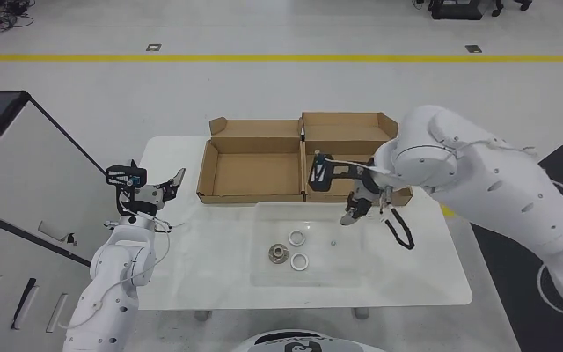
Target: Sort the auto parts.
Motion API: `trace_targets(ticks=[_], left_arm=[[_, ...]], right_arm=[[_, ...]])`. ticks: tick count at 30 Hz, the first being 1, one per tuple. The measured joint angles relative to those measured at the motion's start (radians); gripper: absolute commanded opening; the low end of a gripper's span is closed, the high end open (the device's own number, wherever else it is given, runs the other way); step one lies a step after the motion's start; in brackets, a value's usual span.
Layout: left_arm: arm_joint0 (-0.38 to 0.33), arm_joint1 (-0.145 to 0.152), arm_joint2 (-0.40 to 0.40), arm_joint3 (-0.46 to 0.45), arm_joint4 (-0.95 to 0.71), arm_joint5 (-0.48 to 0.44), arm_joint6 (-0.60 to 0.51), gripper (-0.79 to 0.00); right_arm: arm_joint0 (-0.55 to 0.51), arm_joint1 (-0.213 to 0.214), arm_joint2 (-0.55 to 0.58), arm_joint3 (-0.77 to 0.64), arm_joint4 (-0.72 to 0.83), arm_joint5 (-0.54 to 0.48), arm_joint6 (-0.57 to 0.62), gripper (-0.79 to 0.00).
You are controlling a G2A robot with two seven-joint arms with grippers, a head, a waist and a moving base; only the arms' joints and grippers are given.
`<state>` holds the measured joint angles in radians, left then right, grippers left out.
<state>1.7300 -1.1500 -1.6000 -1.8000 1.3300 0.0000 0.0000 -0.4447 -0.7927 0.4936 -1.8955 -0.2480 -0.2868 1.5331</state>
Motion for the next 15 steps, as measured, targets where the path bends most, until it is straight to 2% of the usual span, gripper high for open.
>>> trace_targets(ticks=[10,15], left_arm=[[0.000,0.000,0.000,0.000,0.000,0.000,0.000,0.000],[0.000,0.000,0.000,0.000,0.000,0.000,0.000,0.000]], right_arm=[[-0.025,-0.039,-0.078,-0.045,-0.004,0.117,-0.013,0.000],[-0.057,-0.046,-0.095,-0.054,-0.028,0.164,-0.029,0.000]])
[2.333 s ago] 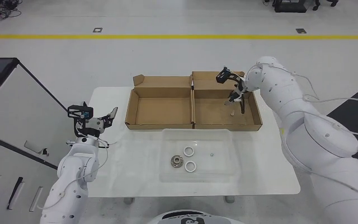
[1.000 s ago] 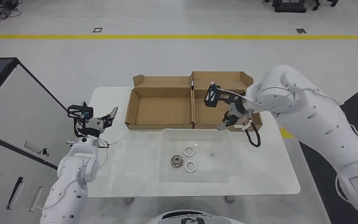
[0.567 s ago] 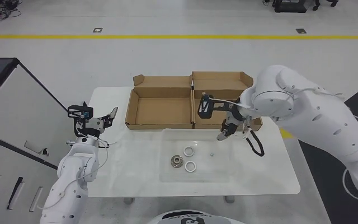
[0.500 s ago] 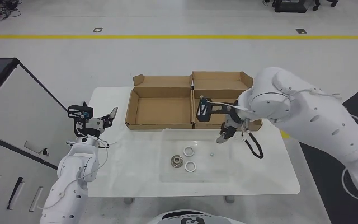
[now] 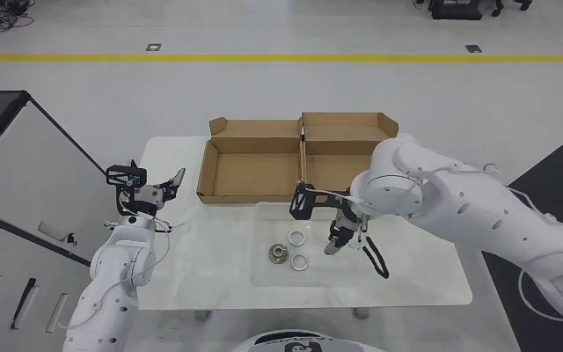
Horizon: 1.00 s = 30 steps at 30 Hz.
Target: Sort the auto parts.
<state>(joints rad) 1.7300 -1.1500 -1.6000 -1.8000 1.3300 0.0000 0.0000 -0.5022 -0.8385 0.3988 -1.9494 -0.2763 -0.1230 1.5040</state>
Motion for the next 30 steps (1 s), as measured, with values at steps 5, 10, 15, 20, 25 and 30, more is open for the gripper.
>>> trace_targets(ticks=[5,10,15,20,25,30], left_arm=[[0.000,0.000,0.000,0.000,0.000,0.000,0.000,0.000],[0.000,0.000,0.000,0.000,0.000,0.000,0.000,0.000],[0.000,0.000,0.000,0.000,0.000,0.000,0.000,0.000],[0.000,0.000,0.000,0.000,0.000,0.000,0.000,0.000],[0.000,0.000,0.000,0.000,0.000,0.000,0.000,0.000],[0.000,0.000,0.000,0.000,0.000,0.000,0.000,0.000]], right_arm=[[-0.035,0.000,-0.008,-0.008,-0.025,0.035,-0.011,0.000],[-0.063,0.004,-0.001,-0.021,-0.036,0.064,-0.013,-0.102],[-0.083,0.009,0.011,-0.025,-0.050,0.078,-0.006,-0.296],[-0.100,0.014,0.022,-0.021,-0.063,0.089,0.004,-0.299],[-0.119,0.014,0.018,0.002,-0.091,0.080,0.017,-0.360],[-0.134,0.009,0.008,0.038,-0.115,0.063,0.015,-0.397]])
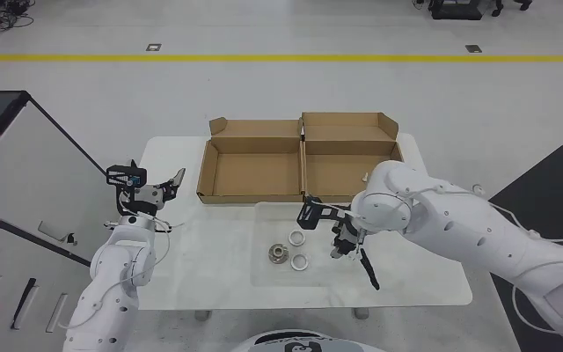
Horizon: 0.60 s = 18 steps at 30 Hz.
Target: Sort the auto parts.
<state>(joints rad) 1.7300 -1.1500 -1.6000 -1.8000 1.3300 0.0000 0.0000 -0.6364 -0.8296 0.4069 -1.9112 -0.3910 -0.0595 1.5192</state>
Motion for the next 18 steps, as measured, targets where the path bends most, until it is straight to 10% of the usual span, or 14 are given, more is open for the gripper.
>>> trace_targets(ticks=[18], left_arm=[[0.000,0.000,0.000,0.000,0.000,0.000,0.000,0.000]], right_arm=[[-0.023,-0.053,-0.046,0.156,-0.054,-0.046,-0.043,-0.428]])
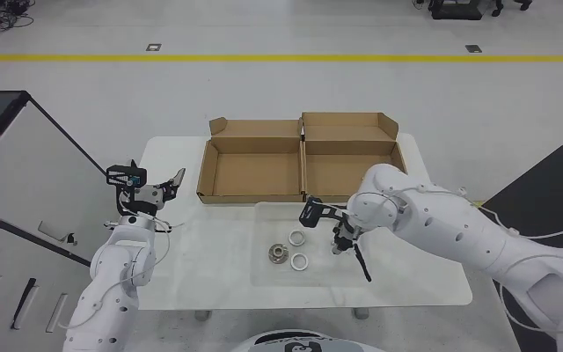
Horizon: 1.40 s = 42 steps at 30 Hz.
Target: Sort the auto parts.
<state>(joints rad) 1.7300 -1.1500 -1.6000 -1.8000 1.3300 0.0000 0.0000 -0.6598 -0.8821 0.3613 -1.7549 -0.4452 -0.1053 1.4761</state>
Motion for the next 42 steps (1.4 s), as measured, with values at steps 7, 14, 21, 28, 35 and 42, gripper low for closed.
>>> trace_targets(ticks=[7,14,21,28,35,42], left_arm=[[0.000,0.000,0.000,0.000,0.000,0.000,0.000,0.000],[0.000,0.000,0.000,0.000,0.000,0.000,0.000,0.000],[0.000,0.000,0.000,0.000,0.000,0.000,0.000,0.000],[0.000,0.000,0.000,0.000,0.000,0.000,0.000,0.000],[0.000,0.000,0.000,0.000,0.000,0.000,0.000,0.000],[0.000,0.000,0.000,0.000,0.000,0.000,0.000,0.000]], right_arm=[[-0.003,-0.024,-0.013,0.049,-0.017,-0.010,-0.016,-0.446],[-0.002,-0.047,-0.022,0.091,-0.035,-0.017,-0.025,-0.493],[-0.005,-0.068,-0.030,0.132,-0.049,-0.030,-0.034,-0.523],[-0.011,-0.088,-0.036,0.169,-0.056,-0.037,-0.040,-0.533],[-0.018,-0.101,-0.035,0.185,-0.066,-0.040,-0.042,-0.570],[-0.021,-0.110,-0.028,0.193,-0.069,-0.039,-0.029,-0.576]])
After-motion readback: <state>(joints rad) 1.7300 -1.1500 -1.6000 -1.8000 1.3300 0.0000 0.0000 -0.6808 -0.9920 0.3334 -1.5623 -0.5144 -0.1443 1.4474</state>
